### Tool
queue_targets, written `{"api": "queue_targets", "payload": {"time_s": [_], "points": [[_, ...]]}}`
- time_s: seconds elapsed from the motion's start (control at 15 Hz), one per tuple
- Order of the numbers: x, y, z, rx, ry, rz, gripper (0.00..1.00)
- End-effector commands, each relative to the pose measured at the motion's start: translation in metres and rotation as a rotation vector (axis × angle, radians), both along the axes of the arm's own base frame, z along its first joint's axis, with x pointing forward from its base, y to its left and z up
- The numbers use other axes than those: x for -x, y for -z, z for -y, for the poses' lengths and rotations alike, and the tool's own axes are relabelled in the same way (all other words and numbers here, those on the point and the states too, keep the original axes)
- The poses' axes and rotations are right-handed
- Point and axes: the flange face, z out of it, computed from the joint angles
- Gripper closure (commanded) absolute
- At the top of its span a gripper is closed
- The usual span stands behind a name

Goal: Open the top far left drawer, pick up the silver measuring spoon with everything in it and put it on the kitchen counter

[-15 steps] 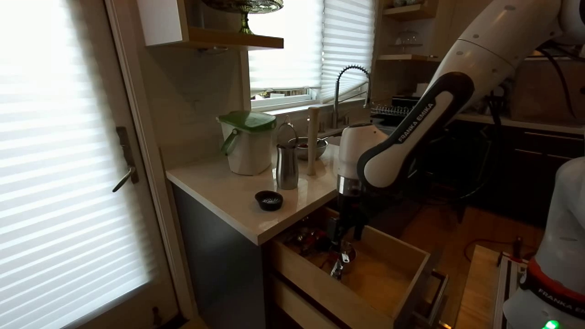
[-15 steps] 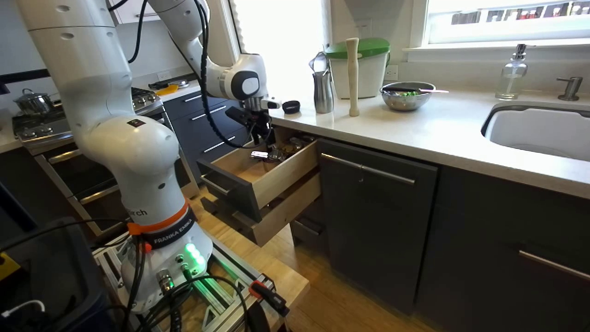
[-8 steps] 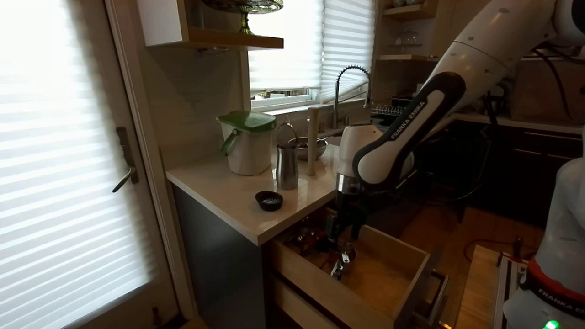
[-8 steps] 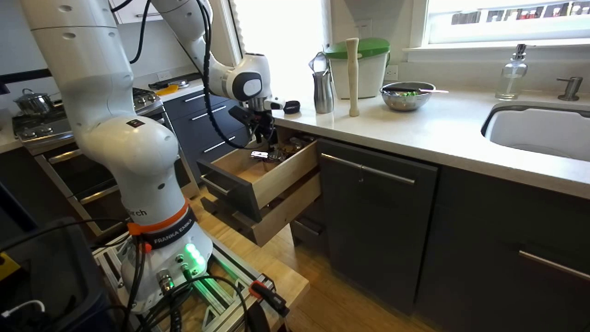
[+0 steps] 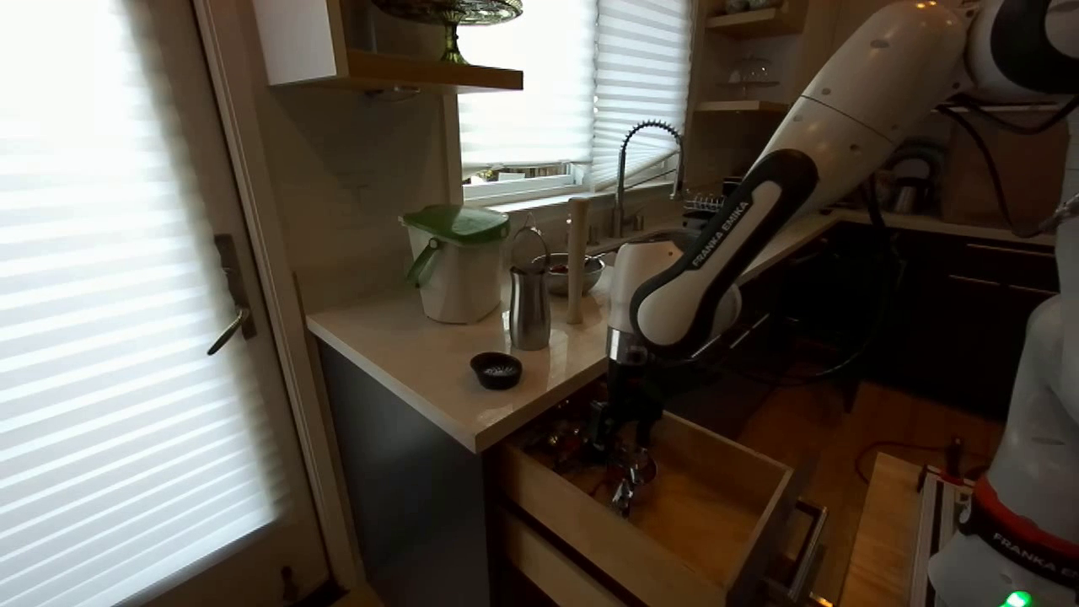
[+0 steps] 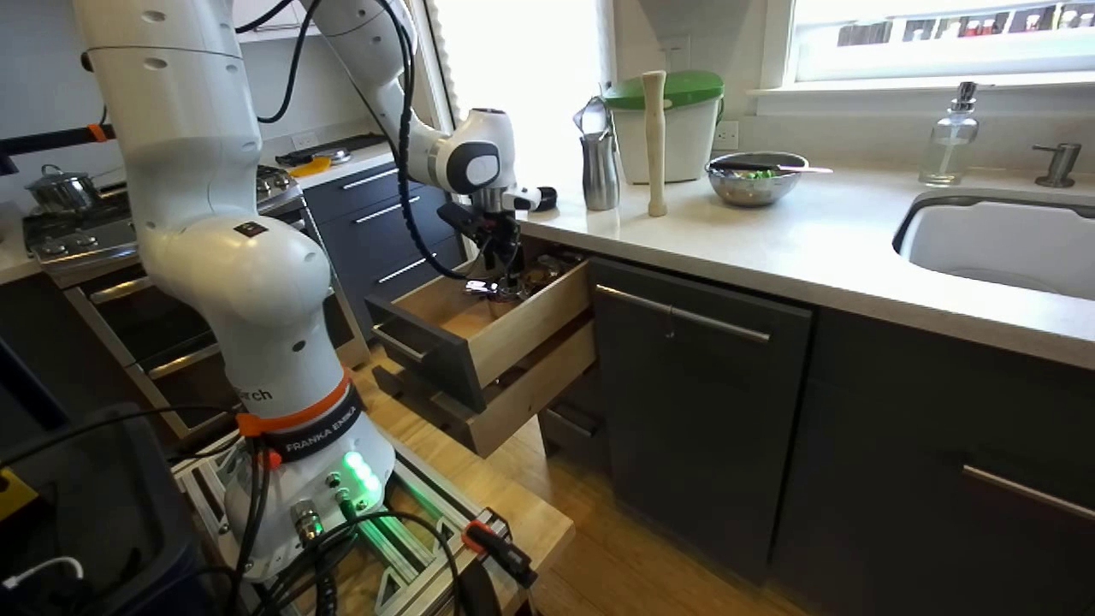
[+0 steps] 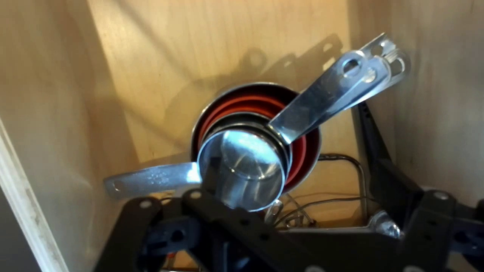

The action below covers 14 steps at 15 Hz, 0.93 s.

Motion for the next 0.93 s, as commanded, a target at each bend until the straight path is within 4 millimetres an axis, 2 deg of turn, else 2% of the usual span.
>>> {"api": "queue_targets", "payload": {"time_s": [0.0,0.2,0.33,0.47,0.53,0.73,0.87], "points": [[-0.01,0.023,-0.003,0.004,-0.009,-0.04,0.27],[-0.014,0.037,-0.008,0.013,-0.013,-0.059,0.48],[-0.016,0.042,-0.012,0.016,-0.022,-0.068,0.48],[-0.016,0.043,-0.015,0.042,-0.019,-0.091,0.58],[-0.015,0.042,-0.017,0.064,-0.013,-0.099,0.77],[-0.012,0.035,-0.024,0.117,-0.007,-0.151,0.99],[-0.007,0.031,-0.023,0.157,0.004,-0.216,0.94]]}}
